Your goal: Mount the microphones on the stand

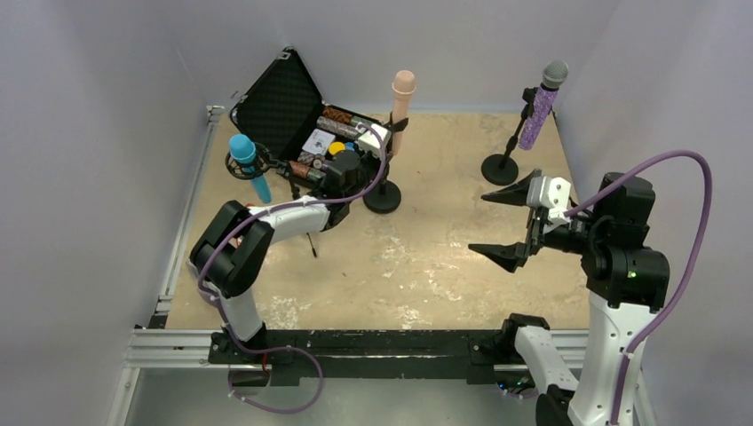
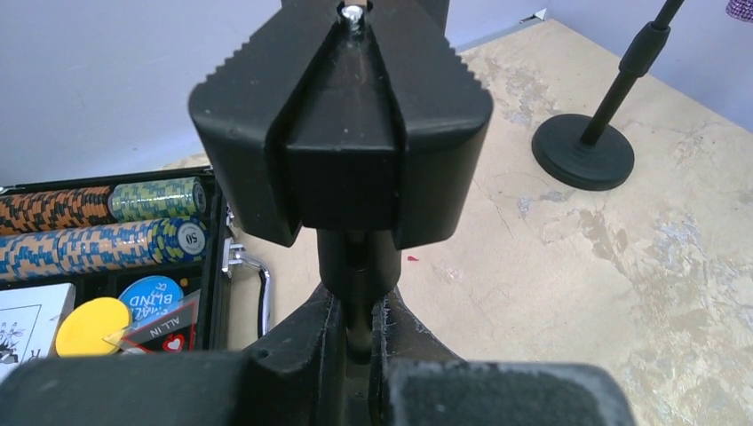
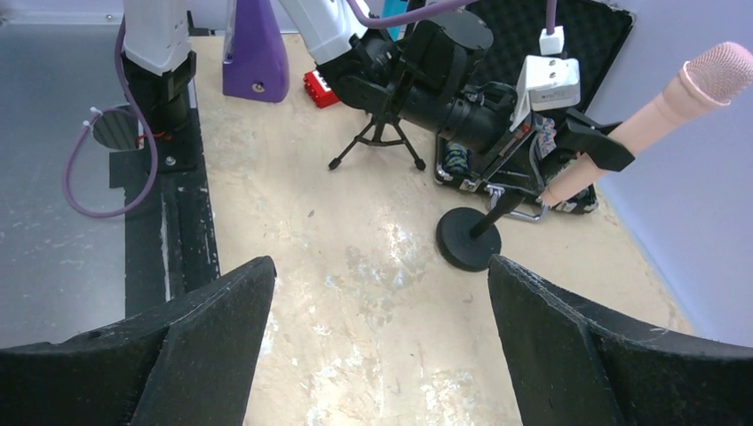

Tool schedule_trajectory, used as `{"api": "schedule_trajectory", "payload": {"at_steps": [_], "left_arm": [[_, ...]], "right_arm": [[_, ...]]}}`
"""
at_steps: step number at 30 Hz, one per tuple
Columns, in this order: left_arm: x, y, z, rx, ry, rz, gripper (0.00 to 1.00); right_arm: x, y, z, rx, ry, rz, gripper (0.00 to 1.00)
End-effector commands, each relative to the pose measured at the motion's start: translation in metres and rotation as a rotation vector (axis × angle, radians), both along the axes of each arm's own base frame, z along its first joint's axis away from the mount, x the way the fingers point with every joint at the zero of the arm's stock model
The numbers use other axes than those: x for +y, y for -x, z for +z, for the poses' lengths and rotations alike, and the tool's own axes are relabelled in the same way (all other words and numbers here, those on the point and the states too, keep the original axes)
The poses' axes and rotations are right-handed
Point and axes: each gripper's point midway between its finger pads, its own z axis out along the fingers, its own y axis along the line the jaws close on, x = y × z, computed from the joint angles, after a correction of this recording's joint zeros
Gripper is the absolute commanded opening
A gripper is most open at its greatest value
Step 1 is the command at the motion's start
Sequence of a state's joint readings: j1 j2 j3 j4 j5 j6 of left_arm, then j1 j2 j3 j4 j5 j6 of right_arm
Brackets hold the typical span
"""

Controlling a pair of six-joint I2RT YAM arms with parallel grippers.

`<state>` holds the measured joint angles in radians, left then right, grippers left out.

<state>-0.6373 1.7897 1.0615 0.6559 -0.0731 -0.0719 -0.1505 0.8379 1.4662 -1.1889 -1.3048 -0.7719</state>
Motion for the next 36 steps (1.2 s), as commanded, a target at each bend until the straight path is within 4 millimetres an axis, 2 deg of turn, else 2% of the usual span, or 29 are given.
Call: {"api": "schedule_trajectory", "payload": {"at_steps": [1, 7, 9, 11, 18, 28, 32, 34, 36], "left_arm": [[0.005, -0.003, 0.02, -0.03, 0.057, 0.04, 0.05], [0.008, 0.02, 0.022, 0.034, 0.083, -0.009, 0.47], [0.009, 0.029, 0.025, 0.057, 0.084, -0.033, 0.57], [0.009, 0.04, 0.028, 0.082, 0.09, -0.056, 0.63], [0.016, 0.078, 0.036, 0.21, 0.082, -0.123, 0.69], [0.045, 0.146, 0.029, 0.398, 0.056, -0.172, 0.73], [0.061, 0.173, 0.035, 0.413, 0.064, -0.183, 0.76], [0.068, 0.186, 0.042, 0.398, 0.078, -0.196, 0.86], [0.075, 0.198, 0.05, 0.384, 0.099, -0.208, 0.89]], "right_arm": [[0.002, 0.002, -0.003, -0.007, -0.01, 0.022, 0.93], [0.001, -0.002, -0.011, 0.005, -0.01, 0.012, 0.93], [0.001, -0.003, -0.014, 0.01, -0.008, 0.008, 0.93], [0.0, -0.003, -0.016, 0.012, -0.007, 0.005, 0.93], [-0.001, -0.006, -0.024, 0.021, -0.005, -0.004, 0.93], [-0.005, -0.015, -0.046, 0.041, 0.011, -0.04, 0.93], [-0.007, -0.018, -0.055, 0.049, 0.016, -0.061, 0.93], [-0.008, -0.02, -0.061, 0.06, 0.017, -0.07, 0.93], [-0.009, -0.021, -0.066, 0.065, 0.022, -0.084, 0.93]]}}
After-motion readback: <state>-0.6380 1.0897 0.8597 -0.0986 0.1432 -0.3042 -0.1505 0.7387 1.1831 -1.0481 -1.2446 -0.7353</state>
